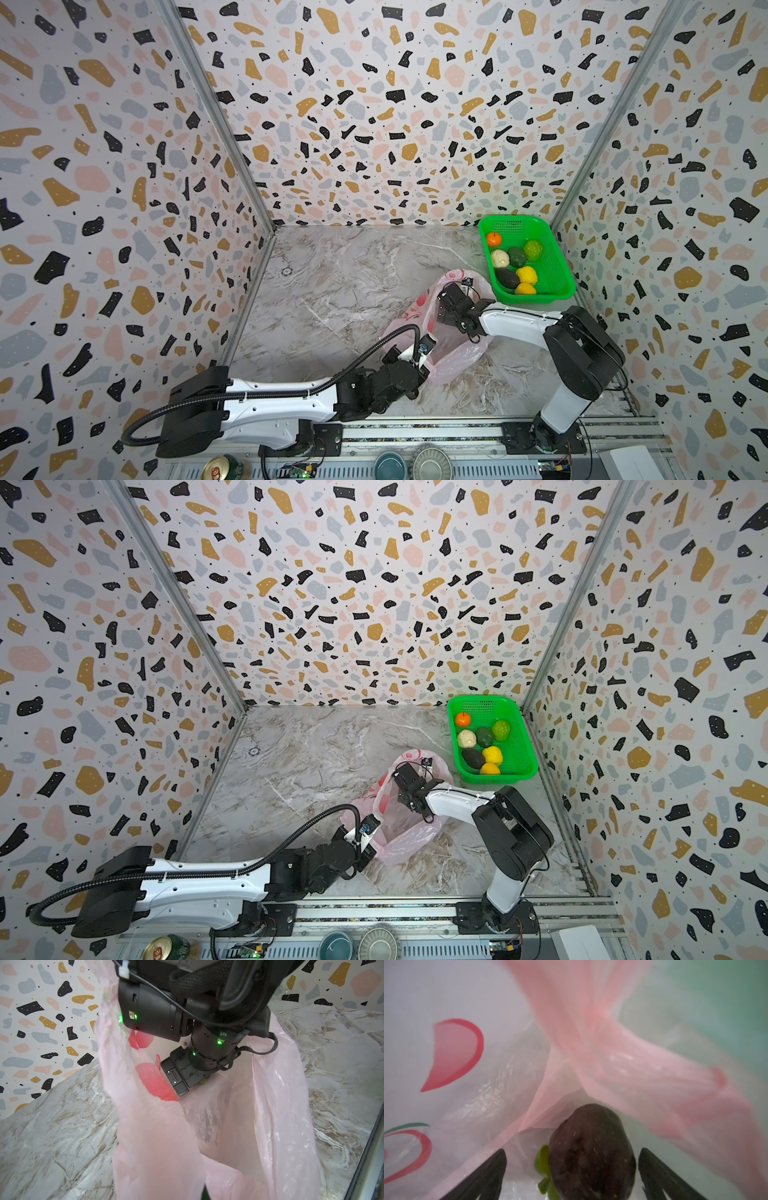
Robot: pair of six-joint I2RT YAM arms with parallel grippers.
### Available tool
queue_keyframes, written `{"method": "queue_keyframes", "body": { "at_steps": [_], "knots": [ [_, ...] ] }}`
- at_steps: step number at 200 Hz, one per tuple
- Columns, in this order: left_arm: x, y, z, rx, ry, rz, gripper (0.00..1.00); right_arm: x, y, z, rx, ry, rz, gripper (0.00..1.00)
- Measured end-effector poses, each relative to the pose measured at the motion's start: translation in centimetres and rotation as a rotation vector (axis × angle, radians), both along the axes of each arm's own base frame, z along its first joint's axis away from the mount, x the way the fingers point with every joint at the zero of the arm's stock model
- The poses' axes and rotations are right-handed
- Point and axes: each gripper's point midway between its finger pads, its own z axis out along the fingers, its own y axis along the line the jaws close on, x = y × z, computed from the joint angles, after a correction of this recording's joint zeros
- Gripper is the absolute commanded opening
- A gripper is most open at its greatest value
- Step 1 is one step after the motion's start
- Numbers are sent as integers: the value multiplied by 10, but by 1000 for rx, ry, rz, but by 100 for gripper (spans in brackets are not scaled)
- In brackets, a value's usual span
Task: Untie the knot of the plastic bag and take out the fruit
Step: 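Close the right gripper on the dark mangosteen, then lift the mangosteen out of the bag toward the green basket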
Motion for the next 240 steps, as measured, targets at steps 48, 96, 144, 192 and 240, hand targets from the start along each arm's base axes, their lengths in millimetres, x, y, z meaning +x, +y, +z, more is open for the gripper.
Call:
{"method": "queue_keyframes", "body": {
  "at_steps": [48,96,144,192,240],
  "knots": [
    [-2,-1,0,0,0,-6,0,13,1,-11,14,-5,15,88],
    [-3,-2,0,1,-1,-11,0,15,5,-18,20,1,28,60],
    [-3,-2,0,2,-1,-11,0,15,10,-17,28,-3,51,49],
    [-2,-1,0,3,-6,-1,0,8,31,8,89,-33,121,47],
    [2,4,2,7,-21,29,0,-14,55,27,183,-31,211,47]
  ]
}}
